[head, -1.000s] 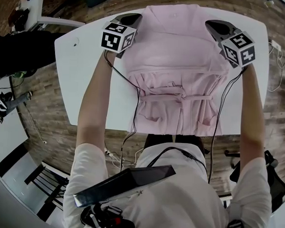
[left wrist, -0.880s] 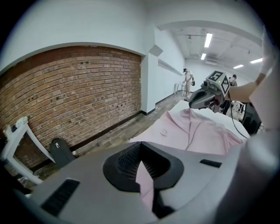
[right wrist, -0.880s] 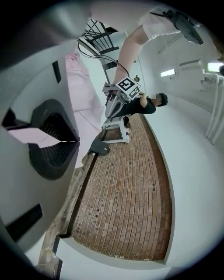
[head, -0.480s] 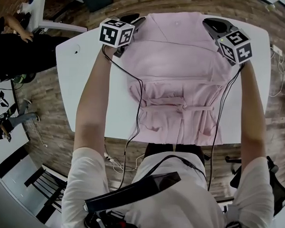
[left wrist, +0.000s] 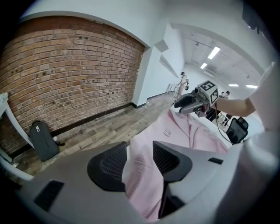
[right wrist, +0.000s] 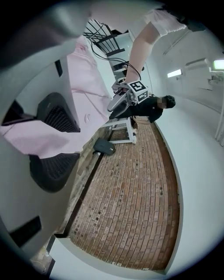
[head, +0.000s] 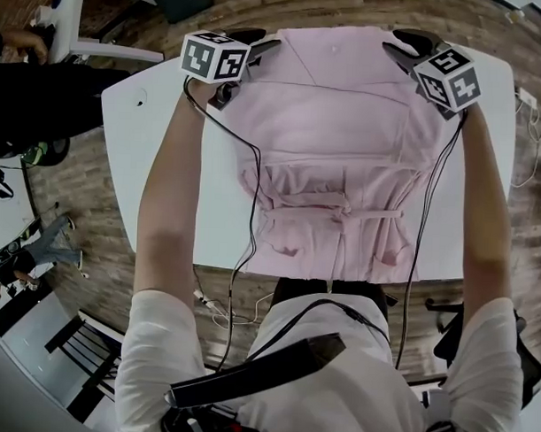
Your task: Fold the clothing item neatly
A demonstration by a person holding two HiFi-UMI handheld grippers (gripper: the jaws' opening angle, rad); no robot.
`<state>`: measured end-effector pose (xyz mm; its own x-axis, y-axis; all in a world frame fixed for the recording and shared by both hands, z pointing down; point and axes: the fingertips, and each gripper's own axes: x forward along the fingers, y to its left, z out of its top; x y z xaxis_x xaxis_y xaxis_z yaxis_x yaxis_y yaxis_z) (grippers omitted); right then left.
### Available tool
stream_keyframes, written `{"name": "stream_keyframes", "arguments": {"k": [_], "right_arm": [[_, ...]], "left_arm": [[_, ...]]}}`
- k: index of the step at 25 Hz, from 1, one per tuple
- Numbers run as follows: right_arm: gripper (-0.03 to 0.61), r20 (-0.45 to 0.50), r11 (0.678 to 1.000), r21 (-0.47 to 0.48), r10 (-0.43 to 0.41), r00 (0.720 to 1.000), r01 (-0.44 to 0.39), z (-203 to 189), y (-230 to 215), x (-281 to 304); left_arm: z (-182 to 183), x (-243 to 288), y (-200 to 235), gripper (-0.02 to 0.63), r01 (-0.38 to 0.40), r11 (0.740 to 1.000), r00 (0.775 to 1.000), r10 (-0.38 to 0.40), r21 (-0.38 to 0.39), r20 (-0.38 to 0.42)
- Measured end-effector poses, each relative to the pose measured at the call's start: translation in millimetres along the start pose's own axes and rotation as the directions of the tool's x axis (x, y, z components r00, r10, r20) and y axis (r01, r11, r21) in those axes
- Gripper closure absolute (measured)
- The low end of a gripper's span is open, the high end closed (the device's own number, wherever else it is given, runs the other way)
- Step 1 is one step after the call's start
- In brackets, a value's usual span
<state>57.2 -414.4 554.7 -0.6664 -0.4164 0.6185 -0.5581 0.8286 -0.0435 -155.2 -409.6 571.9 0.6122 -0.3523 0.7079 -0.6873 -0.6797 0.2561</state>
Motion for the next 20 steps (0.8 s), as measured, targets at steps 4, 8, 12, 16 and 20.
{"name": "stream_keyframes", "arguments": {"k": [4, 8, 12, 16, 20], "right_arm": [[0.446, -0.007, 0.999, 0.016, 0.034, 0.999, -0.034, 6, -4, 7], [0.446, -0.04, 0.998, 0.016, 0.065, 0.997, -0.064, 7, -8, 18], [0.446, -0.064, 0.995, 0.04, 0.094, 0.994, -0.091, 4, -10, 29], [0.448, -0.093, 0.993, 0.033, 0.112, 0.989, -0.11, -1, -8, 36], [0.539, -0.102, 0.991, 0.031, 0.13, 0.986, -0.127, -4, -6, 38]], "left_arm": [[3, 7, 3, 0.445, 0.011, 0.999, 1.0, -0.011, -0.035, -0.006], [3, 14, 8, 0.446, 0.02, 0.999, 0.999, -0.021, -0.045, -0.036], [0, 19, 10, 0.449, 0.025, 0.999, 0.998, -0.028, -0.044, -0.061], [-1, 21, 11, 0.542, 0.027, 0.999, 0.997, -0.029, -0.03, -0.073], [-1, 23, 8, 0.595, 0.03, 0.999, 0.996, -0.031, -0.015, -0.078]]}}
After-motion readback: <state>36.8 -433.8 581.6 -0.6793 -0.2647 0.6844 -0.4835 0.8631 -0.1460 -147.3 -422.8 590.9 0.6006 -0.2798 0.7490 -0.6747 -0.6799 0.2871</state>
